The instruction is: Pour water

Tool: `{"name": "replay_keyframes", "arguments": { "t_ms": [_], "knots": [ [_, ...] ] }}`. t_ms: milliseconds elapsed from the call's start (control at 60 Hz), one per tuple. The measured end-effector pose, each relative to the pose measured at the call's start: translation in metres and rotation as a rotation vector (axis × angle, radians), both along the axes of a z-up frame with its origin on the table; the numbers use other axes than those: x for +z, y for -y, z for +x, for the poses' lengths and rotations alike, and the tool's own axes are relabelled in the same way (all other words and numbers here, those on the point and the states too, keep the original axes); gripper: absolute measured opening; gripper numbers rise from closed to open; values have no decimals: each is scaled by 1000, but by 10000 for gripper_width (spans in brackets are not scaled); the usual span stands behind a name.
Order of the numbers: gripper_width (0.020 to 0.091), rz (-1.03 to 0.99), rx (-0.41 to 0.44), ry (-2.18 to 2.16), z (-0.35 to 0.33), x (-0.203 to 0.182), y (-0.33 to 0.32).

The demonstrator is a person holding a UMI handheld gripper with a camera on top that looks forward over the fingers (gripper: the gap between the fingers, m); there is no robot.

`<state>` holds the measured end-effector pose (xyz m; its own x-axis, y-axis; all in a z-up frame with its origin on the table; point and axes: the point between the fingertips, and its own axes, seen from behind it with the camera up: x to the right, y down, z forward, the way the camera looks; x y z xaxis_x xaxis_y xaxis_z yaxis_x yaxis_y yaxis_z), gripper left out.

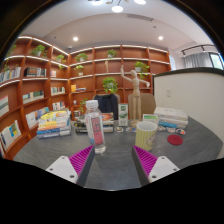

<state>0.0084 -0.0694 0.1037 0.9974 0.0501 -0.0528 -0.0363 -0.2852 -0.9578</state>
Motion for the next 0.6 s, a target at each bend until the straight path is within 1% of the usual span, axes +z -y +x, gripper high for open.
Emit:
{"name": "replay_keyframes", "arguments": {
  "t_ms": [17, 33, 150, 317, 500, 533, 600],
  "knots": [
    [792, 9, 9, -4, -17, -11, -15],
    [792, 12, 18, -4, -24, -14, -21],
    [793, 46, 42, 3, -52, -17, -57],
    [789, 80, 56, -44, -72, -13, -102],
    [777, 85, 33, -20, -73, -20, -139],
    [743, 81, 41, -10, -76, -23, -143],
    [597, 81, 70, 32, -82, -29, -150]
  ]
}}
